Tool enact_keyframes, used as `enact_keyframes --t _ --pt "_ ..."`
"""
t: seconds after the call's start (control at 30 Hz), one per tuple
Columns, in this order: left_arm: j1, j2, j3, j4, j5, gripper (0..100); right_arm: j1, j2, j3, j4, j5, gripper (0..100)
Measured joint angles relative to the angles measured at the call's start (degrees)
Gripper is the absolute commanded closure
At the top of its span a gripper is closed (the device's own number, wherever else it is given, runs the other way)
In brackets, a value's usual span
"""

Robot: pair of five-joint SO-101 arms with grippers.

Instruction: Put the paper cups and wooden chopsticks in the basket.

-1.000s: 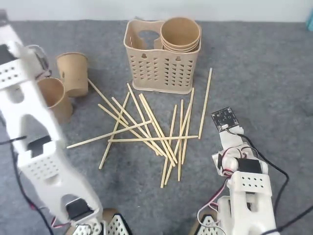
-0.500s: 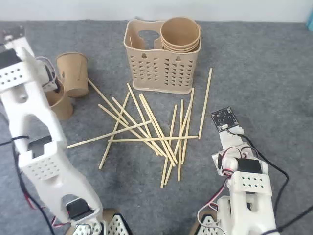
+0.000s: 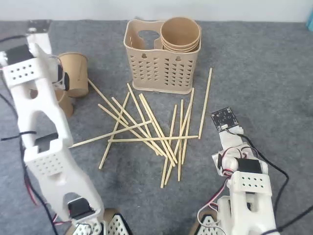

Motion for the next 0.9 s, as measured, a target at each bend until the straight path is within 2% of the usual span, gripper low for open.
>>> enact_keyframes --t 0.13,0.3,0.47,0.73,0.9 --pt "0.6 8.4 -0.4 -0.4 -0.1 87 0.1 0.0 0.0 0.0 0.0 99.1" --pt "1.1 11.8 -0.6 -0.7 -0.1 100 -0.1 0.0 0.0 0.0 0.0 99.1" --pt "1.1 10.7 -3.3 0.1 -0.1 99 0.0 0.0 0.0 0.0 0.0 99.1" --pt "1.0 -7.4 2.5 0.4 -0.1 99 0.0 0.0 0.0 0.0 0.0 99.1" --pt "4.2 -23.8 8.3 0.4 2.3 99 -0.1 0.0 0.0 0.0 0.0 99.1"
